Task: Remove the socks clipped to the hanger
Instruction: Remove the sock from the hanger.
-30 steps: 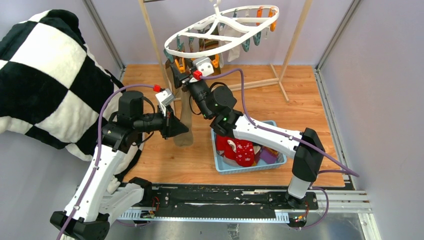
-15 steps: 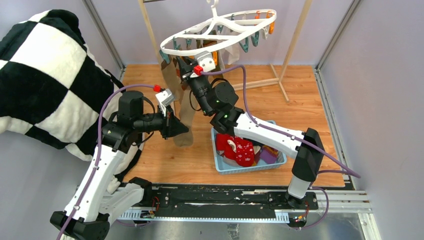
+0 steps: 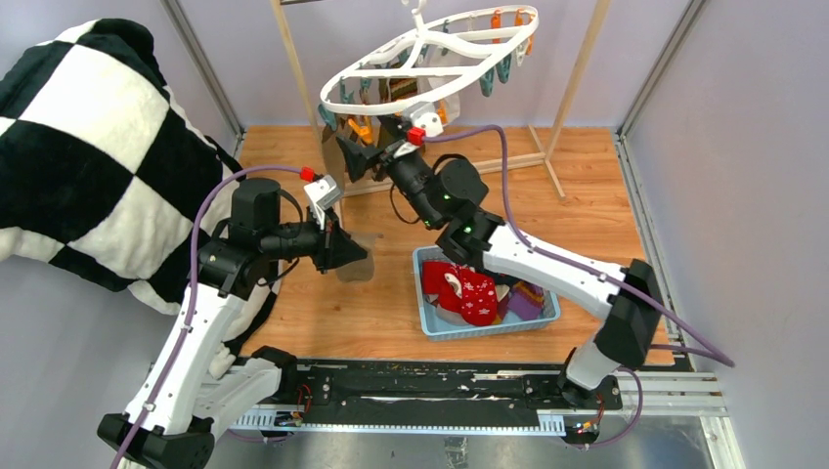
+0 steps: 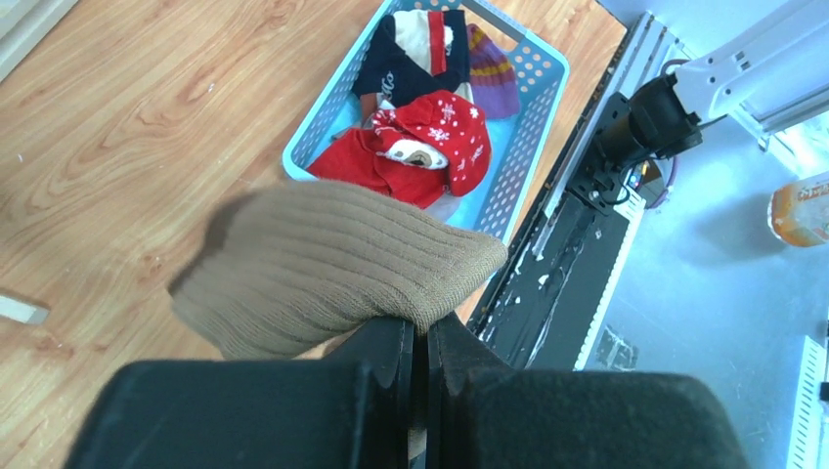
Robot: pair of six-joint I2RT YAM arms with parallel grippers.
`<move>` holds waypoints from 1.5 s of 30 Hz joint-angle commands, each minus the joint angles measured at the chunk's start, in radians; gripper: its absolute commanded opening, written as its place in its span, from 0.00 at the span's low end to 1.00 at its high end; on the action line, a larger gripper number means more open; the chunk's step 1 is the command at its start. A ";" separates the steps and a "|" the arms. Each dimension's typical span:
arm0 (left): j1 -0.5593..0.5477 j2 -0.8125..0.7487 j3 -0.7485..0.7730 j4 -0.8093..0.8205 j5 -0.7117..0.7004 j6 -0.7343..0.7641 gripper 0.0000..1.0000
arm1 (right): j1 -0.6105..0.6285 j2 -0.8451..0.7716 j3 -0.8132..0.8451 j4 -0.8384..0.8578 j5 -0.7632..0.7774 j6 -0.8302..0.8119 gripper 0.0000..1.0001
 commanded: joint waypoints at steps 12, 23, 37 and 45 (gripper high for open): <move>-0.005 -0.011 0.107 -0.092 0.058 0.114 0.00 | -0.143 -0.432 -0.483 -0.128 -0.565 0.416 1.00; -0.005 -0.002 0.141 -0.131 0.155 0.153 0.00 | -0.147 -0.369 -0.593 0.042 -0.935 0.597 1.00; -0.005 -0.010 0.143 -0.153 0.159 0.181 0.00 | -0.145 -0.147 -0.553 0.438 -1.012 0.918 0.46; -0.005 -0.022 0.140 -0.227 0.093 0.257 0.61 | -0.172 -0.232 -0.586 0.375 -0.992 0.906 0.24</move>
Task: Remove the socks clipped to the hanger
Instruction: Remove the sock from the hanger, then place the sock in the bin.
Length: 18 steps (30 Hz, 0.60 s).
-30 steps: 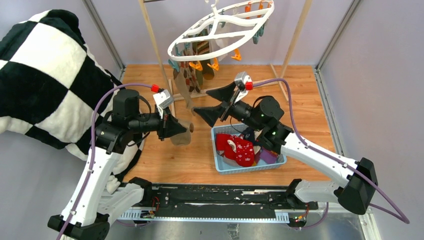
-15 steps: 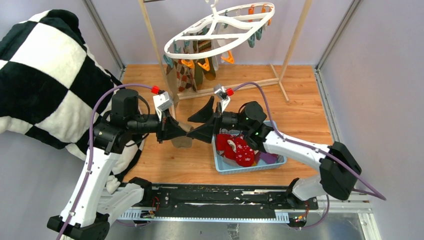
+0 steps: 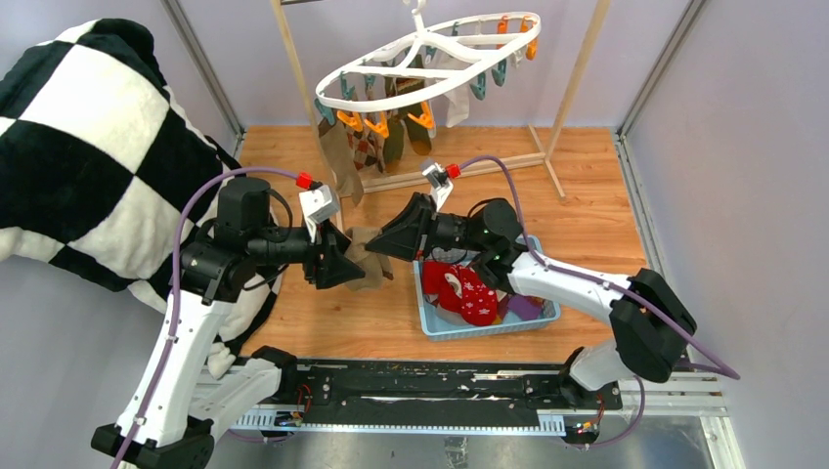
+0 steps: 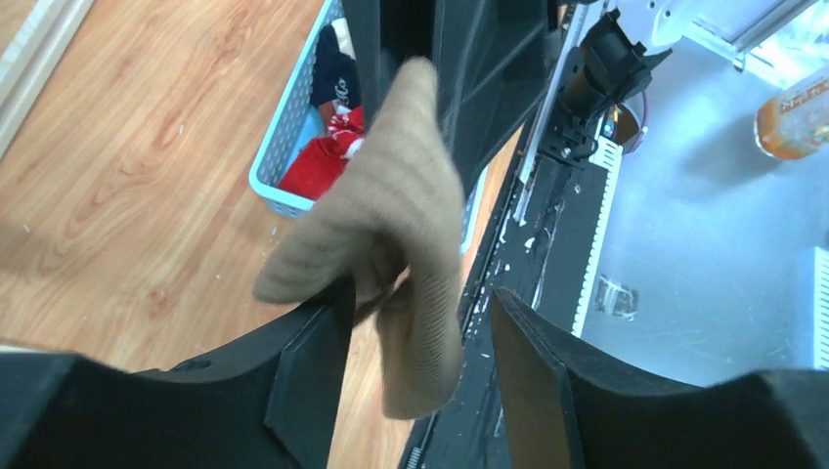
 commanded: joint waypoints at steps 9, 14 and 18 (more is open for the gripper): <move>-0.004 -0.022 0.030 -0.084 -0.126 0.060 0.99 | -0.123 -0.271 -0.089 -0.344 0.089 -0.124 0.18; 0.000 0.033 0.045 -0.084 -0.296 0.030 1.00 | -0.160 -0.492 -0.073 -1.056 0.501 -0.423 0.14; 0.067 0.109 0.077 -0.082 -0.344 -0.007 1.00 | -0.227 -0.601 -0.118 -1.367 0.771 -0.436 0.14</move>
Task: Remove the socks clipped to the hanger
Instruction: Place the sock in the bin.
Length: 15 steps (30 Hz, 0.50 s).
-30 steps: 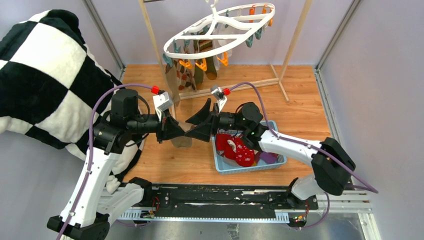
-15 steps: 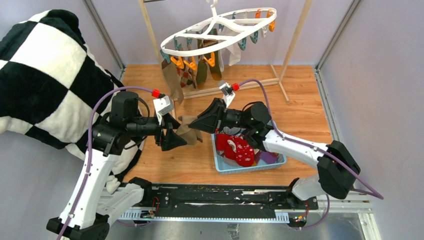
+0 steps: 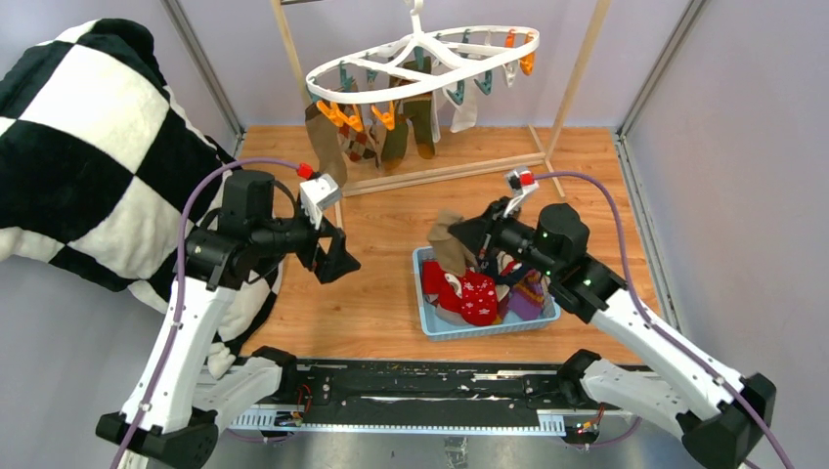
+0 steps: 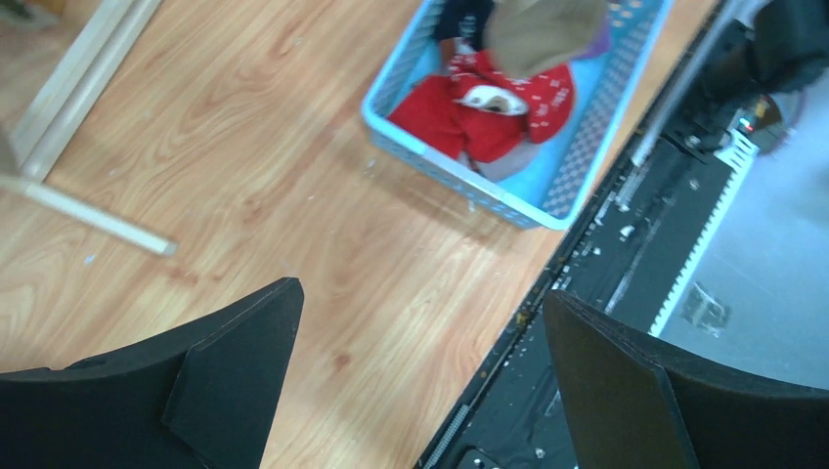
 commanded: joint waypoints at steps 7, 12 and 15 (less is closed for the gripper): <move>0.290 0.169 0.117 -0.007 0.017 -0.094 1.00 | -0.139 -0.090 -0.096 -0.705 0.490 -0.123 0.51; 0.341 0.150 0.132 -0.006 -0.024 -0.100 1.00 | -0.140 -0.104 0.017 -0.758 0.564 -0.195 0.69; 0.347 0.141 0.132 -0.005 -0.053 -0.110 1.00 | -0.140 -0.087 0.071 -0.740 0.526 -0.199 0.71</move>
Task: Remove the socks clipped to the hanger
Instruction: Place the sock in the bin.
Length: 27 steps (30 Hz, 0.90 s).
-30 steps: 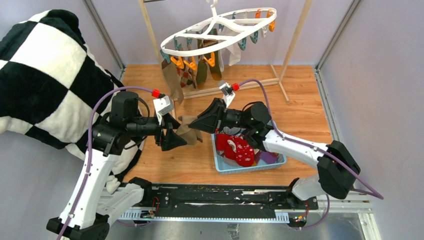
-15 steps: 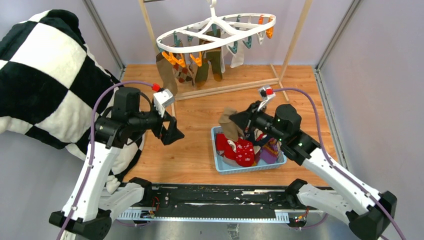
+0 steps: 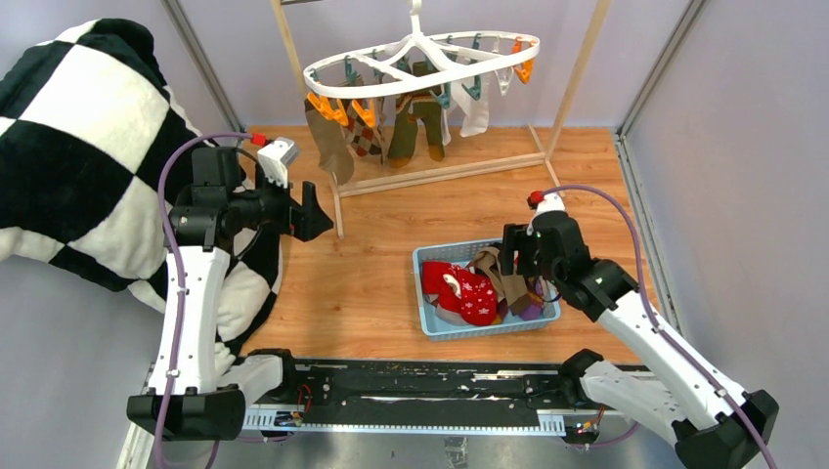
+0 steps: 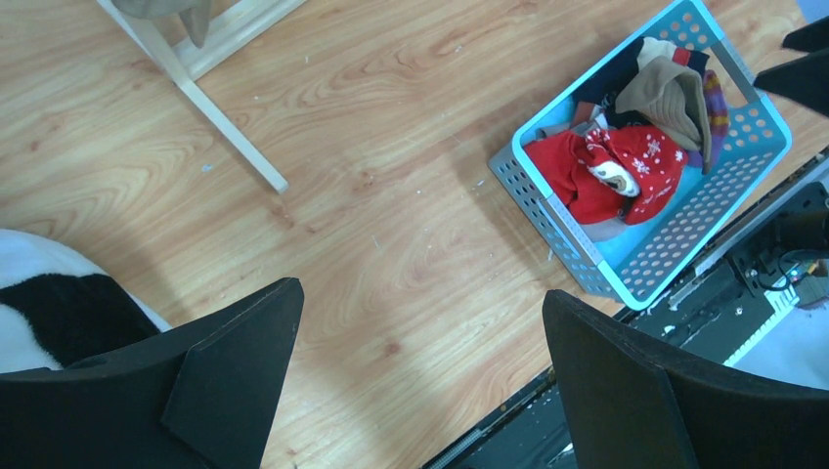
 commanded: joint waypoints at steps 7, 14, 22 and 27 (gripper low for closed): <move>0.058 -0.017 0.045 -0.006 -0.044 -0.040 1.00 | -0.021 0.110 -0.007 0.263 -0.181 0.056 0.59; 0.100 -0.033 0.037 -0.006 -0.047 -0.039 1.00 | -0.084 0.314 -0.175 0.501 -0.301 0.150 0.39; 0.164 -0.004 0.023 -0.007 -0.004 -0.050 1.00 | -0.113 0.222 -0.288 0.533 -0.255 0.123 0.37; 0.178 0.008 0.035 -0.006 0.017 -0.068 1.00 | -0.024 0.050 -0.179 0.503 -0.205 0.060 0.59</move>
